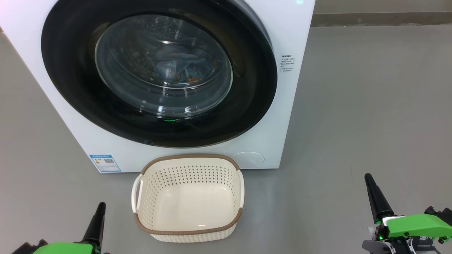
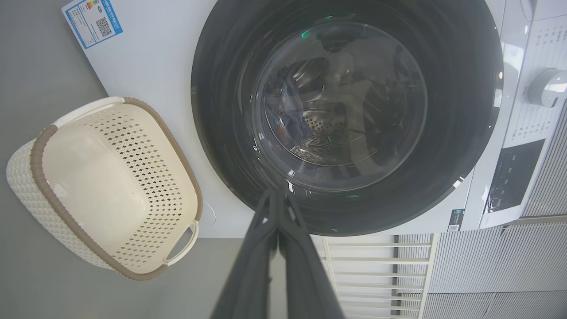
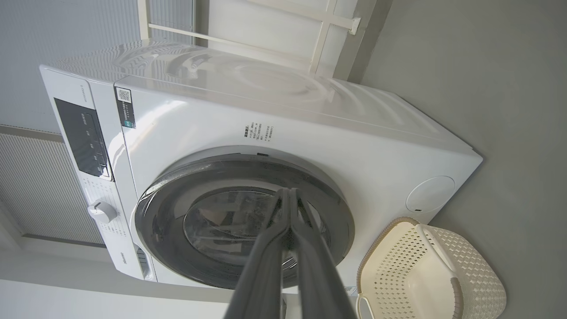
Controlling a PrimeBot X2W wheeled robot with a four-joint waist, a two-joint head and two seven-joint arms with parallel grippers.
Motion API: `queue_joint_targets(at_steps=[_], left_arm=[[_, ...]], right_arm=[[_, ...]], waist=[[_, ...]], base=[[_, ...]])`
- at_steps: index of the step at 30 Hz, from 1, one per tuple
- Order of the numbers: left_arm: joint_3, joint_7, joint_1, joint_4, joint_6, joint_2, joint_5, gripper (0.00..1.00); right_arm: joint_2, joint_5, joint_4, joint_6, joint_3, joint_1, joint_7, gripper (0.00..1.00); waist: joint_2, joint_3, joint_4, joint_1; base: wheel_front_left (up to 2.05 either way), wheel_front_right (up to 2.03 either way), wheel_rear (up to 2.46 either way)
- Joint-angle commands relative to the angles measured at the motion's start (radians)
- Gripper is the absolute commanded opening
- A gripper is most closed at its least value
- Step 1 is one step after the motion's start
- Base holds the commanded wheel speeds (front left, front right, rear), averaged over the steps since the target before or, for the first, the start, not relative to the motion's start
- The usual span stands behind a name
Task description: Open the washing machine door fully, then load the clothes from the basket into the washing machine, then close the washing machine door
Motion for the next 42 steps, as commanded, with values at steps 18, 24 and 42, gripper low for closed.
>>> queue_joint_targets(at_steps=[18, 24, 42], left_arm=[[0.06, 0.052, -0.066, -0.012, -0.002, 0.002, -0.153, 0.0], [0.06, 0.052, -0.066, -0.012, -0.002, 0.002, -0.153, 0.0], [0.06, 0.052, -0.066, -0.012, -0.002, 0.002, -0.153, 0.0]], right_arm=[[0.012, 0.18, -0.038, -0.001, -0.017, -0.012, 0.057, 0.0], [0.012, 0.18, -0.038, -0.001, -0.017, -0.012, 0.057, 0.0], [0.013, 0.179, -0.038, -0.001, -0.018, -0.012, 0.057, 0.0]], waist=[[0.0, 0.0, 0.007, 0.0], [0.0, 0.0, 0.007, 0.0], [0.0, 0.0, 0.007, 0.0]], base=[[0.0, 0.0, 0.0], [0.0, 0.0, 0.0], [0.0, 0.0, 0.0]])
